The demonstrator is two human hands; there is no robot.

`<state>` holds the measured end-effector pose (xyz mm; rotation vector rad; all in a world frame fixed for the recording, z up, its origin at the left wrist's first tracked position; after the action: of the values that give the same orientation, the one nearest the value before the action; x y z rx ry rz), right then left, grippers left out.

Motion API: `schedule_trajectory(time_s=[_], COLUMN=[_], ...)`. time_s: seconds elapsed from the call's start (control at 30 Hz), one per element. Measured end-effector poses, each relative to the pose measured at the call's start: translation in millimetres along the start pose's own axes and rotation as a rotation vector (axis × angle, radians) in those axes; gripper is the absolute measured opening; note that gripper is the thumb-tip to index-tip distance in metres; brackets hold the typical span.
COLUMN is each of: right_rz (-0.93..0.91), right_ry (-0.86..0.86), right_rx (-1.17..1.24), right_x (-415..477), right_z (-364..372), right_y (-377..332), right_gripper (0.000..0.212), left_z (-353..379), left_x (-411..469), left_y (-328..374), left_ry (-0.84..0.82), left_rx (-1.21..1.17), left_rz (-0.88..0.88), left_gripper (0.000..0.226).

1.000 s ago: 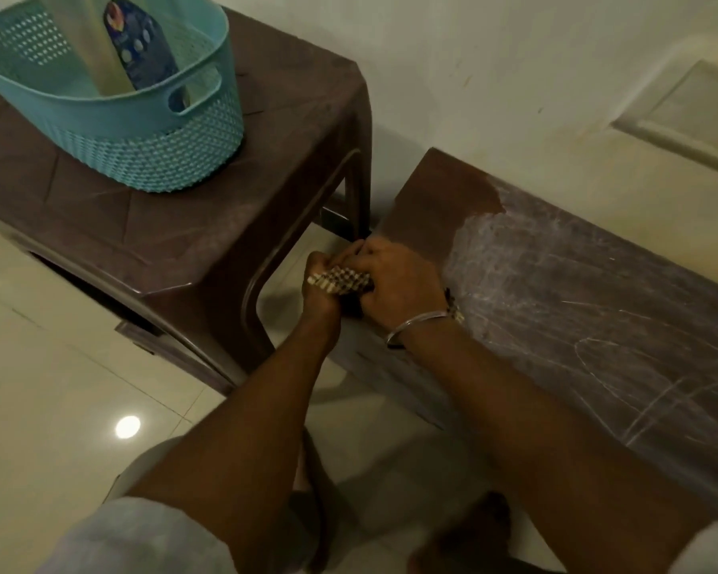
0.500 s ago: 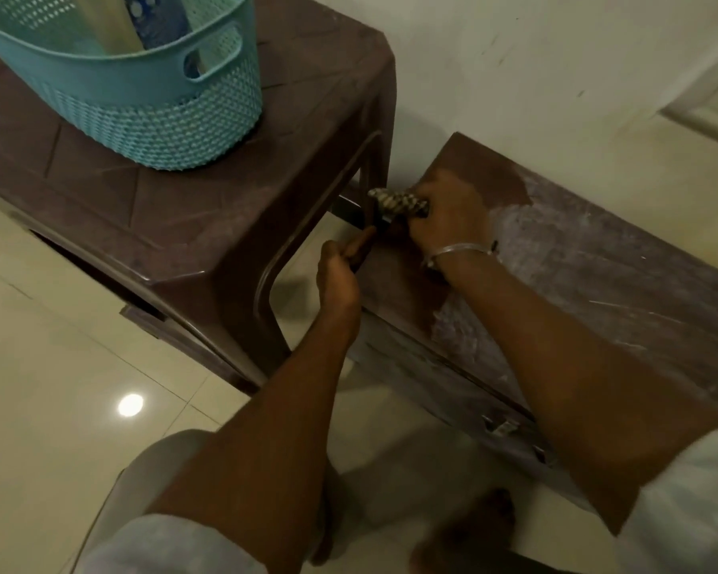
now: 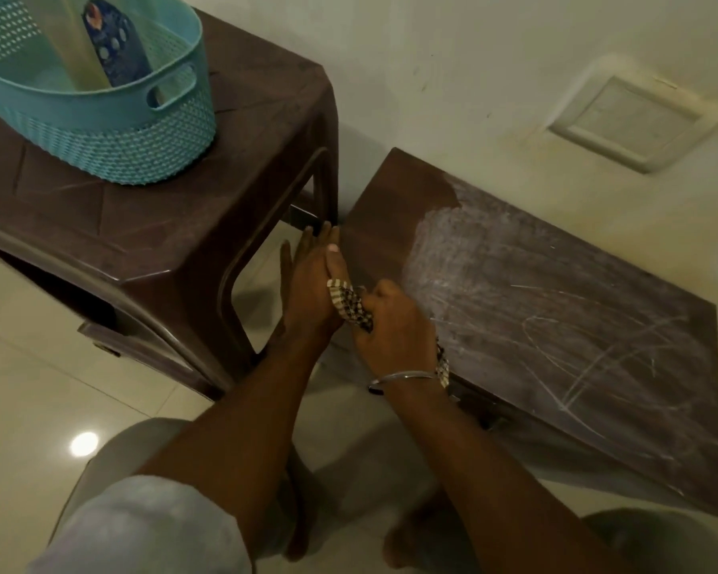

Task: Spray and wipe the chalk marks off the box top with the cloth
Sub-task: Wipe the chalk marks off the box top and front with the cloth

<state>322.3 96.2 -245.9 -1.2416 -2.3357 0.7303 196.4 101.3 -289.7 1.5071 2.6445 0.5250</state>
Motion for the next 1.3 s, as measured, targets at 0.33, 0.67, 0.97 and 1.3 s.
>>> schedule_trajectory(time_s=[0.33, 0.67, 0.97, 1.3], right_rz=[0.184, 0.144, 0.045, -0.043], right_ry=[0.108, 0.071, 0.017, -0.093], right_rx=[-0.032, -0.057, -0.054, -0.036], right_x=[-31.6, -27.6, 3.0, 32.9], right_z=[-22.4, -46.6, -20.4, -37.8], right_y=[24.9, 43.6, 24.7, 49.6], right_gripper=[0.031, 0.038, 0.030, 0.041], left_z=[-0.1, 0.2, 7.5, 2.9], left_x=[-3.6, -4.1, 3.5, -0.3], left_y=[6.8, 7.5, 8.1, 9.4], left_ry=[0.046, 0.078, -0.023, 0.118], left_rx=[-0.117, -0.200, 0.126, -0.085], left_rz=[-0.012, -0.092, 0.076, 0.012], left_gripper=[0.056, 0.052, 0.061, 0.054])
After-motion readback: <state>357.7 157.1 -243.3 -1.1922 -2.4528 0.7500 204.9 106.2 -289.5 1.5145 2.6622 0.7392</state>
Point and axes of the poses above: each hand's wrist, its own x-axis towards the middle knuckle, its own z-axis out of the palm, y = z × x, the point moved 2 cm from there along x, towards the middle knuckle, and after that the axes turned 15 degrees about x, right-handed, at the moved point
